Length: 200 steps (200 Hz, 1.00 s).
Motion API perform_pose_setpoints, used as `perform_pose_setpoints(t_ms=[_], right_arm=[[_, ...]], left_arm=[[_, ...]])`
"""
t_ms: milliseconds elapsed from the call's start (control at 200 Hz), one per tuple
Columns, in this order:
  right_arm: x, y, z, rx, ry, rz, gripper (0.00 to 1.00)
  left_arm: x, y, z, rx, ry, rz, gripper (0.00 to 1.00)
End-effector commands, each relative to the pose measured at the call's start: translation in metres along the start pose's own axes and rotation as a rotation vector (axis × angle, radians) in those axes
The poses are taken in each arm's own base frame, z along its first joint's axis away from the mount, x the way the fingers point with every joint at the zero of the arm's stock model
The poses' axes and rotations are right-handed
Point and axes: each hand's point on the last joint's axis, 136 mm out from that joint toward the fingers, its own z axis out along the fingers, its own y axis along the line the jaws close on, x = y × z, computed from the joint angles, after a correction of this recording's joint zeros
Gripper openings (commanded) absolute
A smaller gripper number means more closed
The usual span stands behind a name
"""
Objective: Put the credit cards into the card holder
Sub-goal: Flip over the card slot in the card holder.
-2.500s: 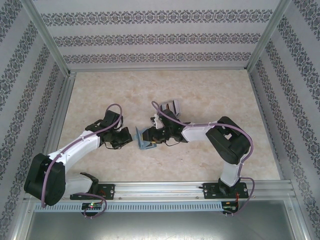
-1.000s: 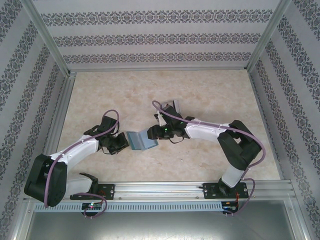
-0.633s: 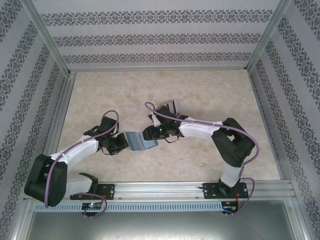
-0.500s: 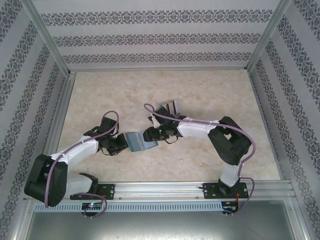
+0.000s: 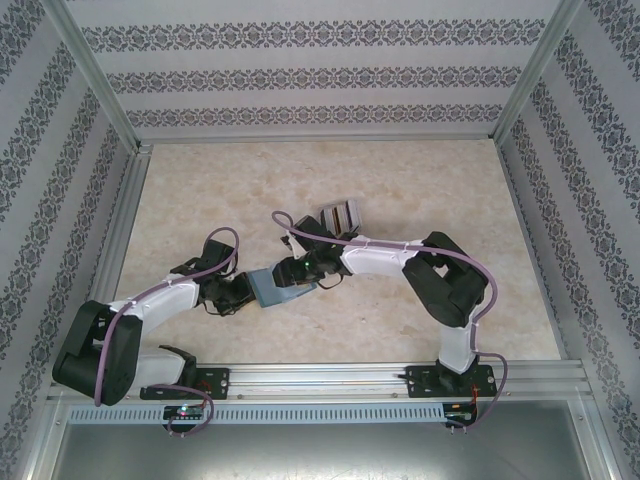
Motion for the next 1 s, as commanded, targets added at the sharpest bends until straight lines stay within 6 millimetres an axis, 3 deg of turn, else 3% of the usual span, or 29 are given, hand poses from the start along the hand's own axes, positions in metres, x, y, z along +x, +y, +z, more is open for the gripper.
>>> perform_pose_setpoints(t_ms=[0,300,450,510,610,769,994], right_arm=[[0.008,0.013,0.013,-0.064,0.045,0.023,0.53],[-0.001,0.072,-0.002,-0.324,0.054,0.039,0.54],[-0.003,0.078,-0.02,-0.357,0.033,0.041,0.54],[-0.005,0.07,-0.031,-0.324,0.002,0.041,0.54],[-0.01,0.033,-0.049,-0.141,-0.078,0.026,0.54],[-0.005,-0.022,-0.054,0.114,-0.092,0.011,0.54],[0.003,-0.029,-0.032,0.148,-0.024,0.006,0.54]], left_arm=[[-0.002,0.006,0.011,0.007,-0.006,0.001,0.0],[-0.006,0.013,0.026,0.003,0.005,-0.011,0.0],[-0.006,0.015,0.029,0.001,0.009,-0.015,0.0],[-0.006,0.017,0.029,-0.001,0.011,-0.017,0.0],[-0.007,0.017,0.027,0.001,0.007,-0.015,0.0],[-0.007,0.016,0.025,-0.002,0.006,-0.012,0.0],[-0.007,0.017,0.027,-0.003,0.014,-0.013,0.0]])
